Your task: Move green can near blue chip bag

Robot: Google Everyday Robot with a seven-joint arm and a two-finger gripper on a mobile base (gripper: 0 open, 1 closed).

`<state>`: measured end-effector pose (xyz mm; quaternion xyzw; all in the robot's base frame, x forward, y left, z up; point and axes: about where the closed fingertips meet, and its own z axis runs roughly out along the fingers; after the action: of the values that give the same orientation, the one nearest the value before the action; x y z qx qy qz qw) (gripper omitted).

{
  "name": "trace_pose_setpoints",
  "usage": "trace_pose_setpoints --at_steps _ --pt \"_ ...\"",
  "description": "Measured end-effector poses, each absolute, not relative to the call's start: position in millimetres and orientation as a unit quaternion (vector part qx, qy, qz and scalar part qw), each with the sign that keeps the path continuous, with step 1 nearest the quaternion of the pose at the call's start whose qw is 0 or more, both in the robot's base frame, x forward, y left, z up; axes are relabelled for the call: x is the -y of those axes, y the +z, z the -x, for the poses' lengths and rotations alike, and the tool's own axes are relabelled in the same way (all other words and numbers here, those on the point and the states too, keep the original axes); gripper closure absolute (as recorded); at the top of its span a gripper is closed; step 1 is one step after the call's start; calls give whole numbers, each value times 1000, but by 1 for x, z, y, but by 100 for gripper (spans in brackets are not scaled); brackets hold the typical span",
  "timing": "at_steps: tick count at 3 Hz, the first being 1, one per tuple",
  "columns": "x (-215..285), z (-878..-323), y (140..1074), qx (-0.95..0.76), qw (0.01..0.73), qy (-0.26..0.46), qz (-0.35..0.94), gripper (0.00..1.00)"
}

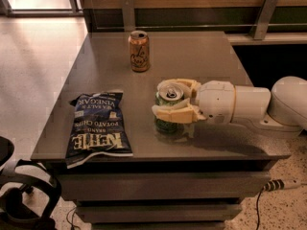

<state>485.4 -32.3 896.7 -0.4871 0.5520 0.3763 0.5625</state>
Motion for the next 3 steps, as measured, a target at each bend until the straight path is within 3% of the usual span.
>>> trace_pose_setpoints --at_steps 1,3 --pt "30 -485 898 -551 562 377 489 84" --pt "26 -484 899 -549 560 379 492 38"
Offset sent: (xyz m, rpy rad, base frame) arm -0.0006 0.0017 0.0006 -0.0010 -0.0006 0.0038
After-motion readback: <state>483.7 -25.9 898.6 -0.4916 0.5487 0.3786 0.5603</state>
